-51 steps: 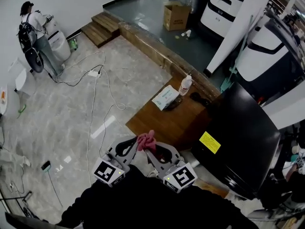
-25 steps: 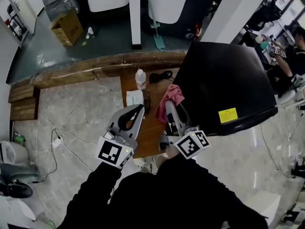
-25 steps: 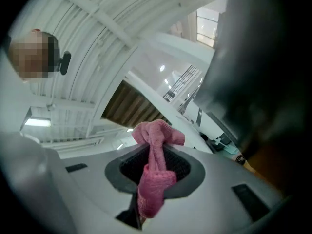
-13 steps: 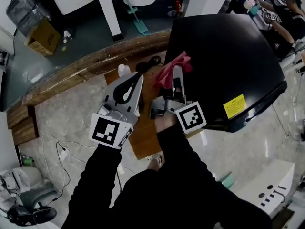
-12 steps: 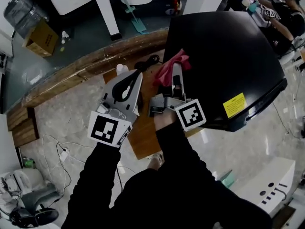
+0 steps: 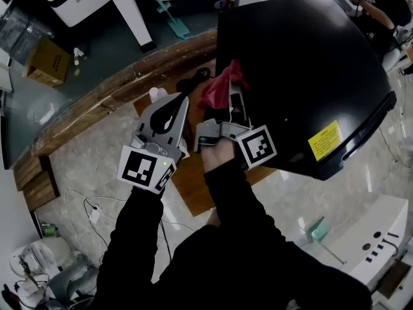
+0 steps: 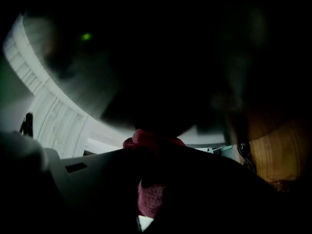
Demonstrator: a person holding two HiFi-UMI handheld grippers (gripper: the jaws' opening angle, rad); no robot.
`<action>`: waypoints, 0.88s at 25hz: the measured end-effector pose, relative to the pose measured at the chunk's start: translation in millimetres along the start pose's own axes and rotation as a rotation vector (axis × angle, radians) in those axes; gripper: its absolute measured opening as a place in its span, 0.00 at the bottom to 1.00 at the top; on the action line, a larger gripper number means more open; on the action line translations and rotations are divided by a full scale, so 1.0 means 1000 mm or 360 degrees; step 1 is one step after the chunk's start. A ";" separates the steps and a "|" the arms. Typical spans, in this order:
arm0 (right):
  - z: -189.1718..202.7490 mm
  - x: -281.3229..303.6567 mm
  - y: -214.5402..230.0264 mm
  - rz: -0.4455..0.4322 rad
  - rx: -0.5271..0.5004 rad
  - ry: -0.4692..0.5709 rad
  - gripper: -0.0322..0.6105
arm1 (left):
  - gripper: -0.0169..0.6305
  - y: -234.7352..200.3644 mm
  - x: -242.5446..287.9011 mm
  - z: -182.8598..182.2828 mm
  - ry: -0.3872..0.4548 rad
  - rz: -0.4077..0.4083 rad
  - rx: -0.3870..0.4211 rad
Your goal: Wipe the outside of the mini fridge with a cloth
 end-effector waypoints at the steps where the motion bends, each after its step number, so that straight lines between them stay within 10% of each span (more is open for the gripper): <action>1: 0.000 -0.001 0.006 0.0015 -0.0007 -0.0004 0.18 | 0.04 -0.001 0.001 0.007 -0.0024 -0.0002 -0.0005; 22: 0.031 -0.055 0.186 0.0496 -0.0010 -0.0061 0.18 | 0.04 0.009 -0.007 0.155 -0.0469 0.0064 -0.0101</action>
Point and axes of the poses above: the fingertips, and each gripper's own axes: x forward along the fingers, y to its right, z out of its underside, the point moved 5 cm from there along -x, backward along the fingers, and after that the axes turned 10 degrees about -z, right-handed, at the moved point
